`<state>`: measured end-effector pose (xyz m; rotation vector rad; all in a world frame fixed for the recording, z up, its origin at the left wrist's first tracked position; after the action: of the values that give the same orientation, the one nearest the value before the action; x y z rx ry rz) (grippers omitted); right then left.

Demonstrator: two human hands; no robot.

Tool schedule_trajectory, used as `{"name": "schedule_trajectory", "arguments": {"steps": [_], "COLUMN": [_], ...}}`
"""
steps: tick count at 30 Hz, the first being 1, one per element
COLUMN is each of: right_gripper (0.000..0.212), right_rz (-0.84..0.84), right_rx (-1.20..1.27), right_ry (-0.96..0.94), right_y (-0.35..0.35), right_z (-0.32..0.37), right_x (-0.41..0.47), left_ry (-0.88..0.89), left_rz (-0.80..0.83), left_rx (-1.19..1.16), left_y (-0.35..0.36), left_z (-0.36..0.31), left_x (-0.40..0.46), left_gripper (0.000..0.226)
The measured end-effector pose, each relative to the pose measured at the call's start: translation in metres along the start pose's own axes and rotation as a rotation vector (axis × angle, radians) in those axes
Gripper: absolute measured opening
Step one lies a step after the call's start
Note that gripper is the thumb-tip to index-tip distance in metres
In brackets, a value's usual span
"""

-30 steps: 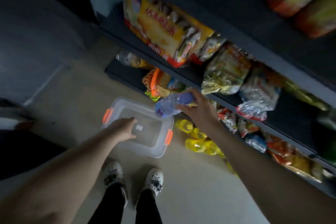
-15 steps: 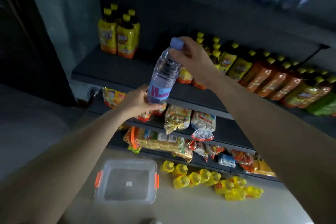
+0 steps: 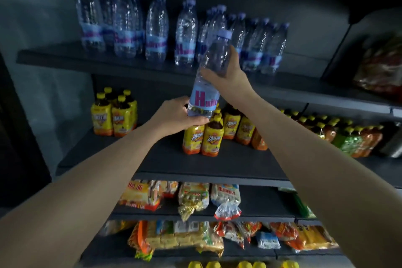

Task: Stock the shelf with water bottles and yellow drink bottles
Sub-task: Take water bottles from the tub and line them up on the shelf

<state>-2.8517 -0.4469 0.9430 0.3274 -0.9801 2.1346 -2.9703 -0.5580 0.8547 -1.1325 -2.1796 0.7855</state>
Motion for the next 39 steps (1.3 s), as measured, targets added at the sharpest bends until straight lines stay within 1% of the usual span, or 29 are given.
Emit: {"name": "schedule_trajectory", "arguments": {"steps": [3, 6, 7, 10, 11, 13, 16, 18, 20, 23, 26, 29, 34, 36, 39], "right_gripper": [0.070, 0.057, 0.057, 0.067, 0.067, 0.063, 0.062, 0.063, 0.065, 0.068, 0.070, 0.075, 0.086, 0.085, 0.087], "right_rz": [-0.052, -0.092, -0.101, -0.132, -0.149, -0.182, -0.224, -0.233, -0.227, -0.204, -0.173, -0.149, -0.170, -0.172, -0.176], "right_rx": [-0.034, -0.050, -0.059, -0.122, -0.146, -0.173, -0.196, -0.222, -0.242, -0.272, -0.276, -0.267, -0.214, -0.196, -0.160], "right_ry": [0.052, 0.054, 0.050, -0.004, -0.024, -0.051, -0.067, -0.071, -0.058, -0.026, -0.006, -0.009, -0.003, -0.013, -0.019], "right_y": [-0.025, -0.057, -0.069, -0.105, -0.117, -0.140, -0.164, -0.170, -0.169, -0.157, -0.139, -0.121, -0.105, -0.102, -0.098], "right_z": [-0.014, -0.030, -0.033, -0.038, -0.039, -0.043, -0.056, -0.070, -0.087, -0.111, -0.131, -0.146, -0.158, -0.159, -0.160], "right_x": [0.016, 0.046, 0.058, 0.097, 0.109, 0.131, 0.160, 0.175, 0.188, 0.200, 0.208, 0.216, 0.227, 0.228, 0.227], "left_ry": [0.029, 0.067, 0.079, 0.098, 0.107, 0.155, 0.231, 0.230, 0.190, 0.100, 0.020, 0.013, -0.051, -0.046, -0.031], "left_rz": [0.033, 0.049, 0.048, 0.011, -0.031, -0.201, -0.466, -0.561, -0.603, -0.577, -0.518, -0.510, -0.510, -0.510, -0.514], "left_rx": [0.029, 0.084, 0.108, 0.207, 0.277, 0.450, 0.551, 0.576, 0.573, 0.520, 0.459, 0.414, 0.349, 0.310, 0.281], "left_y": [0.005, 0.001, -0.004, -0.024, -0.032, -0.047, -0.064, -0.073, -0.080, -0.078, -0.060, -0.043, -0.025, -0.020, -0.019], "left_z": [-0.015, -0.044, -0.055, -0.082, -0.088, -0.097, -0.108, -0.117, -0.123, -0.124, -0.117, -0.108, -0.096, -0.091, -0.087], "left_x": [0.027, 0.064, 0.077, 0.120, 0.135, 0.162, 0.194, 0.215, 0.232, 0.249, 0.258, 0.266, 0.278, 0.280, 0.278], "left_gripper": [0.060, 0.061, 0.060, 0.069, 0.071, 0.071, 0.075, 0.076, 0.076, 0.077, 0.087, 0.103, 0.124, 0.127, 0.124]}}
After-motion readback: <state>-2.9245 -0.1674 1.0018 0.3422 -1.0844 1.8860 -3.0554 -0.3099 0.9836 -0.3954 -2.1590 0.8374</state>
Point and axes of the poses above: each hand's wrist, its own x-axis towards the middle knuckle, its own y-axis out of the palm, z = x × y, the point moved 2 cm from there along x, towards the middle knuckle, and after that the axes turned 6 degrees about -y, right-handed, at the moved point
